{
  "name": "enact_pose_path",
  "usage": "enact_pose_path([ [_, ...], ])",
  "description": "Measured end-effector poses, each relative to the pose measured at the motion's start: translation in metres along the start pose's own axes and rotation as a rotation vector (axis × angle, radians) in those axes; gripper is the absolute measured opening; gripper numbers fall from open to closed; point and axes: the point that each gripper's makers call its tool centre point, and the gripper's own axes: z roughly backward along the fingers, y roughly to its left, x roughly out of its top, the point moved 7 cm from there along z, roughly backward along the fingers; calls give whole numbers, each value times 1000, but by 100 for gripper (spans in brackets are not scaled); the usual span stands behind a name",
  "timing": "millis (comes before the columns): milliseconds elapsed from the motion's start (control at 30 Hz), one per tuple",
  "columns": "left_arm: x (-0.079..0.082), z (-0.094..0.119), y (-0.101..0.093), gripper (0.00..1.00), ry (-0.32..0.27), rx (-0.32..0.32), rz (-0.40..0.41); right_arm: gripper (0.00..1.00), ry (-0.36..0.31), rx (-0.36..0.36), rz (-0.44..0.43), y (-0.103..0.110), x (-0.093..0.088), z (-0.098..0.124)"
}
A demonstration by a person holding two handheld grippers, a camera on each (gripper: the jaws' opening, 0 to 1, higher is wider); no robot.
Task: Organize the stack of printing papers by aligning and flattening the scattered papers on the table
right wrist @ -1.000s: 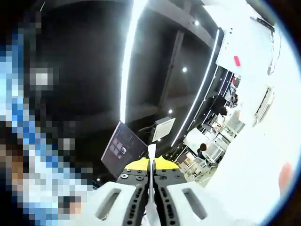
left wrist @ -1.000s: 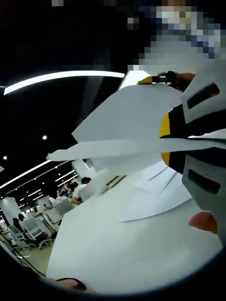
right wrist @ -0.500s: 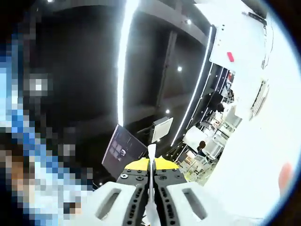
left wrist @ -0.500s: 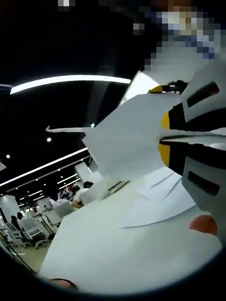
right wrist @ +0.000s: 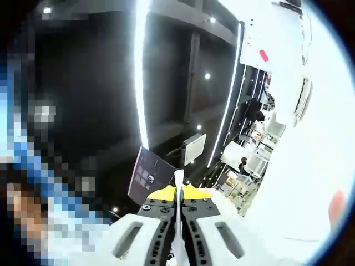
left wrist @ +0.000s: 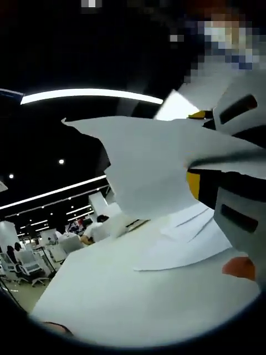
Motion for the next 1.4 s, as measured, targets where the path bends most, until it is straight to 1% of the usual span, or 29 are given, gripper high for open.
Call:
enact_pose_path([
  [33, 1, 0, 0, 10, -10, -8, 24, 0, 4, -5, 6, -2, -1, 1],
  [100, 1, 1, 1, 10, -11, -13, 34, 0, 15, -28, 21, -8, -2, 4],
  [200, 2, 2, 0, 10, -21, -18, 47, 0, 47, -59, 18, -20, -8, 9],
  [267, 1, 3, 0, 10, -18, -18, 47, 0, 67, -58, 28, -23, -13, 12],
  [333, 0, 4, 2, 10, -19, -12, 51, 0, 115, -45, 51, -24, -20, 15],
  [400, 2, 6, 4, 10, -21, -9, 59, 0, 127, -39, 44, -24, -22, 15],
  [433, 3, 7, 5, 10, -26, -9, 64, 0, 128, -31, 30, -23, -21, 16],
  [467, 4, 7, 6, 10, -32, -11, 72, 0, 120, -15, -2, -19, -20, 15],
  [533, 2, 7, 4, 10, -34, -15, 81, 0, 89, 20, -54, -12, -16, 14],
  [633, 2, 8, 3, 10, -31, -15, 76, 0, 78, 40, -24, -2, -12, 12],
  [700, 2, 8, 2, 10, -30, -18, 77, 0, 85, 51, 16, 5, -11, 10],
  [767, 2, 9, 1, 12, -27, -30, 90, 0, 83, 67, 14, 7, -8, 8],
  [833, 1, 8, 2, 13, -17, -32, 95, 0, 84, 98, -12, 13, -8, 7],
  [967, -1, 9, 6, 15, -6, -5, 94, 0, 67, 143, -15, 22, -9, 4],
  [1033, 0, 9, 8, 16, -1, 14, 89, 0, 71, 155, -47, 23, -11, 3],
  [1067, 0, 9, 10, 17, -2, 27, 82, 0, 85, 170, -100, 24, -15, 3],
  [1133, 1, 9, 13, 17, 0, 36, 94, 0, 71, 165, -129, 17, -17, 3],
  [1167, 2, 9, 15, 17, -3, 46, 106, 0, 67, 168, -160, 15, -17, 4],
  [1200, 2, 9, 17, 17, -7, 57, 112, 0, 59, 168, -220, 14, -17, 5],
  [1233, 2, 9, 17, 17, -9, 62, 110, 0, 50, 183, -246, 13, -16, 5],
  [1267, 3, 9, 19, 17, -12, 71, 103, 0, 46, 187, -256, 13, -16, 5],
  [1400, 3, 9, 21, 17, -26, 75, 122, 0, 80, 159, -249, 4, -23, 6],
])
